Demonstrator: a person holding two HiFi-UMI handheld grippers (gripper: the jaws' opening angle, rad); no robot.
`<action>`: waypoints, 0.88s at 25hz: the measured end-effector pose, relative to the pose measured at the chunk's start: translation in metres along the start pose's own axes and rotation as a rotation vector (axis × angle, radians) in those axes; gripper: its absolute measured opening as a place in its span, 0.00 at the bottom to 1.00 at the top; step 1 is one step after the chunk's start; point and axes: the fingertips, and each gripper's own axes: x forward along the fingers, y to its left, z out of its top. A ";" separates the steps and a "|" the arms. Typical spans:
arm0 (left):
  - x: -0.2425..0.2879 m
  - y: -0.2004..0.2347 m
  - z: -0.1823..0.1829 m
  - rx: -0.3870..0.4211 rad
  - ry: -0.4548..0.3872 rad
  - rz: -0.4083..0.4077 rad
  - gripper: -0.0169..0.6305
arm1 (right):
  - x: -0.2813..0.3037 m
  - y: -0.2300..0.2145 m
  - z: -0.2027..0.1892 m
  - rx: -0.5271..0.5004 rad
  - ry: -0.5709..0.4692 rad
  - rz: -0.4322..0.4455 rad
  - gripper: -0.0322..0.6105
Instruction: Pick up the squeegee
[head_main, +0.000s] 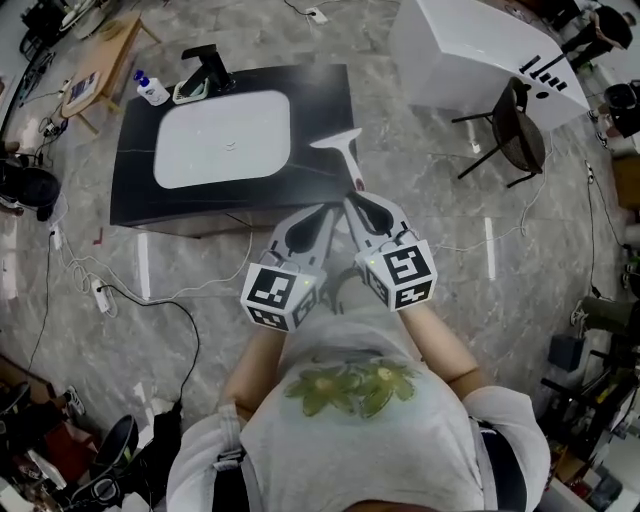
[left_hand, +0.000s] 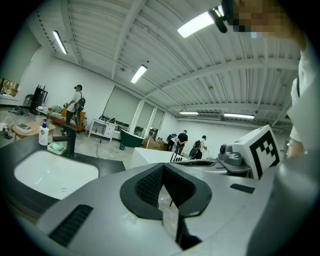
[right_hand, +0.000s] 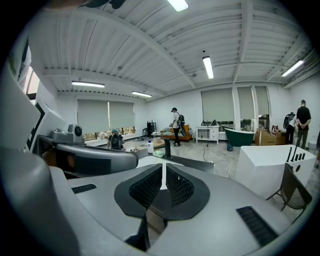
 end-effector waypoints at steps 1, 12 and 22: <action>0.001 0.000 -0.002 -0.005 0.003 -0.007 0.04 | 0.001 0.001 -0.002 -0.002 0.008 0.004 0.09; 0.009 0.008 -0.014 -0.059 0.029 -0.018 0.04 | 0.012 -0.012 -0.017 -0.002 0.089 -0.017 0.09; 0.035 0.030 -0.022 -0.088 0.073 0.010 0.04 | 0.042 -0.038 -0.038 0.046 0.180 0.012 0.09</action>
